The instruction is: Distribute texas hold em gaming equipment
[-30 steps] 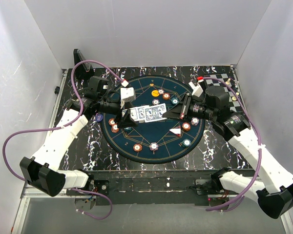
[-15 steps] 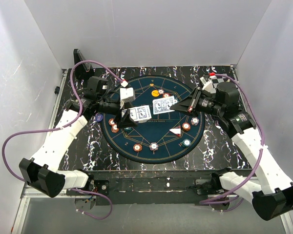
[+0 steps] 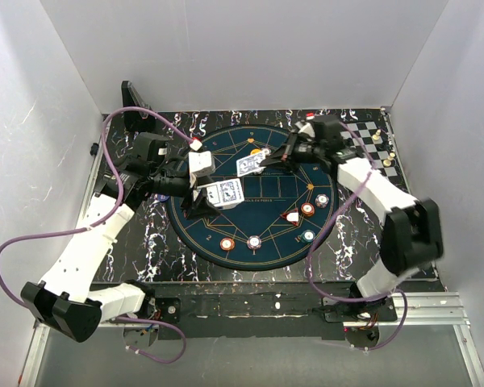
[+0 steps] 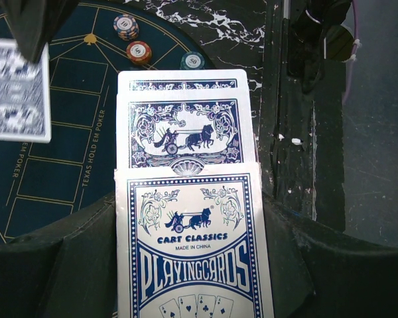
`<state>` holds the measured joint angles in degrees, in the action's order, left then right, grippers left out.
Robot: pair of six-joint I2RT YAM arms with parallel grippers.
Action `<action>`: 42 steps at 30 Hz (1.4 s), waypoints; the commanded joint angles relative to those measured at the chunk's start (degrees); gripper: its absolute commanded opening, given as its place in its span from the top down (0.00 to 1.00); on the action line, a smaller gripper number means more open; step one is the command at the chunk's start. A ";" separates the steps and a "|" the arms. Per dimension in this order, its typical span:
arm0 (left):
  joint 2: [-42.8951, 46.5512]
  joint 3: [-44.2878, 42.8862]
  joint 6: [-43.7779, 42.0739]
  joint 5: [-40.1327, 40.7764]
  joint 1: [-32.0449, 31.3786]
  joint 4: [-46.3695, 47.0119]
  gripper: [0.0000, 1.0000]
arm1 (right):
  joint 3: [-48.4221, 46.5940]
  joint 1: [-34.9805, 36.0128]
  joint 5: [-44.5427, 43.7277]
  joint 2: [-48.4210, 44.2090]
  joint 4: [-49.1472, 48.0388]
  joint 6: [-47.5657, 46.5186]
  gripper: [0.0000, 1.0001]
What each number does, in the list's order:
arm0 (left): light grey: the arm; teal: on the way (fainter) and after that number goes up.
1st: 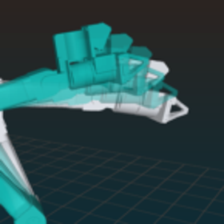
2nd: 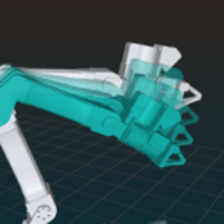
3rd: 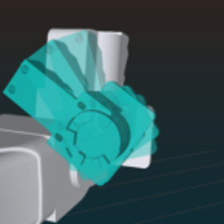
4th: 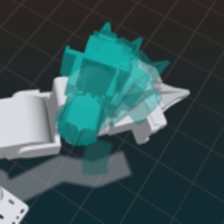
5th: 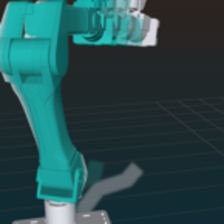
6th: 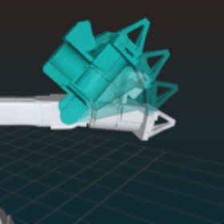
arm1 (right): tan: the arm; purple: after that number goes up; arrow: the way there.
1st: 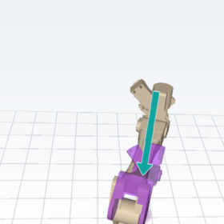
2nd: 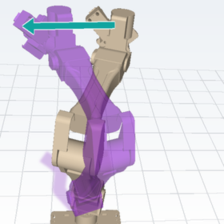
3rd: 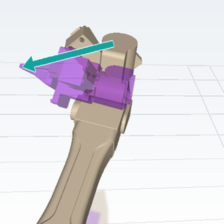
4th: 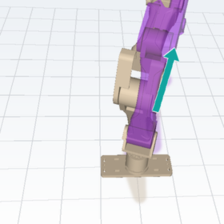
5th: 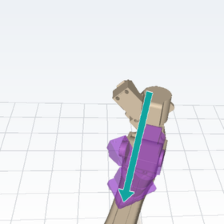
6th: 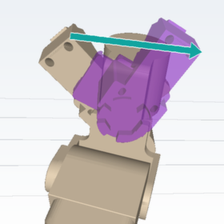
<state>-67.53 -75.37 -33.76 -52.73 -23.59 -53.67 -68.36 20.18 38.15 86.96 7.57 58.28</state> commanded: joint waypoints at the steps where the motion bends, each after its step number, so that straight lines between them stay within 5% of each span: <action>1: 1.43 0.40 0.89 -0.97 0.57 -0.91 0.62 | -10.80 5.47 1.32 13.02 -5.90 -0.10 0.99; 15: 1.17 -1.27 1.85 0.43 1.09 -2.05 0.62 | -50.53 14.17 -2.56 52.42 1.73 3.86 0.99; 23: 1.26 -0.74 2.47 0.17 1.27 -1.53 0.62 | -56.98 17.43 -3.26 61.31 3.06 6.85 0.98; 27: 1.08 -0.65 2.73 -0.18 1.36 -1.00 0.62 | -56.80 17.87 -3.52 60.79 5.95 4.83 0.66; 31: 0.82 -0.65 3.26 -0.44 1.36 -0.56 0.62 | -53.12 17.43 -5.19 55.44 8.33 1.05 0.22; 42: 1.17 1.54 1.69 0.35 1.45 0.15 0.61 | -32.03 11.55 -3.79 29.26 2.80 -1.32 0.12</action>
<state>-67.51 -74.48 -30.83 -51.57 -22.55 -54.41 -103.92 34.28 33.28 126.91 13.43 59.22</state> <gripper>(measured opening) 0.657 0.873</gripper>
